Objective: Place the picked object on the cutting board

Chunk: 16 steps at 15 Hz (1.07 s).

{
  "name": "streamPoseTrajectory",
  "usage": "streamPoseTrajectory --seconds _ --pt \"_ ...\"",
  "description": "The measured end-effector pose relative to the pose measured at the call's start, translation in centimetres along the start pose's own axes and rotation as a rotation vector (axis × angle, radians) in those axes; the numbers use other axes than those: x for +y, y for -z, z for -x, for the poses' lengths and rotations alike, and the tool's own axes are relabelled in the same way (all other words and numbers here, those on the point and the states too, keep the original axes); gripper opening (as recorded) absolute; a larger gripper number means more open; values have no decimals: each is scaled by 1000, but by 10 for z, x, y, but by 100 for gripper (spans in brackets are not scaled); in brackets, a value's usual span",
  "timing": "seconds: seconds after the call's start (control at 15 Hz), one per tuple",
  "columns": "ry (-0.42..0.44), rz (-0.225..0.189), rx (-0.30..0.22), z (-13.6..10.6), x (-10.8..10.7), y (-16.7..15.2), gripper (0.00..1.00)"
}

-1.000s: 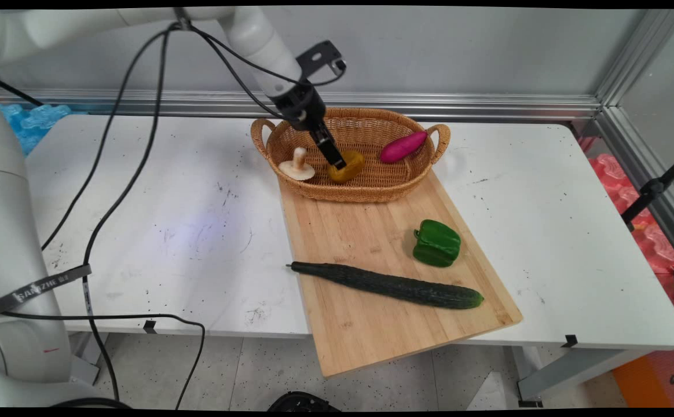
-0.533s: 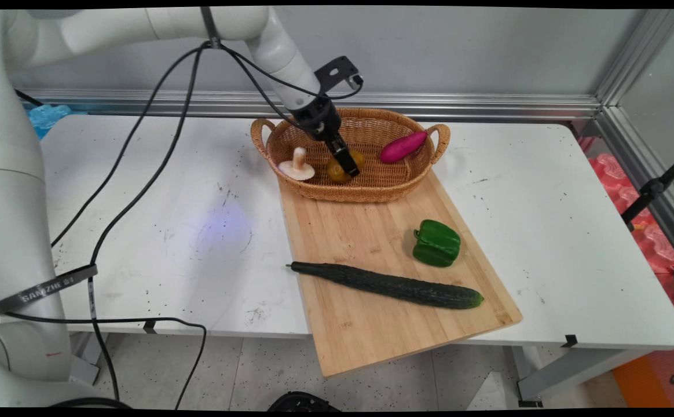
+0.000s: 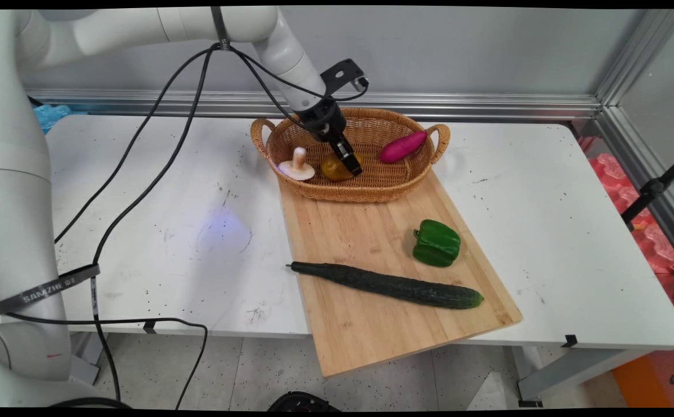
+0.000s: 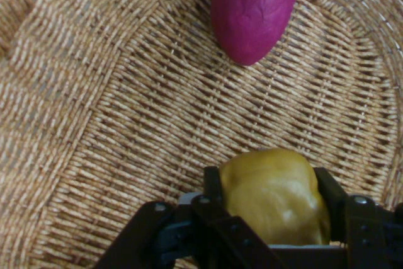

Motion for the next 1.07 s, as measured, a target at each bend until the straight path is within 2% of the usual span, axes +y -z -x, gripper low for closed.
streamPoseTrajectory --seconds 0.27,0.73,0.87,1.07 --pt "-22 5 8 -5 1 13 0" --pt "-86 -2 70 -35 12 57 0" --pt "-122 3 75 -40 19 71 0" --pt "-237 26 70 -43 35 99 0"
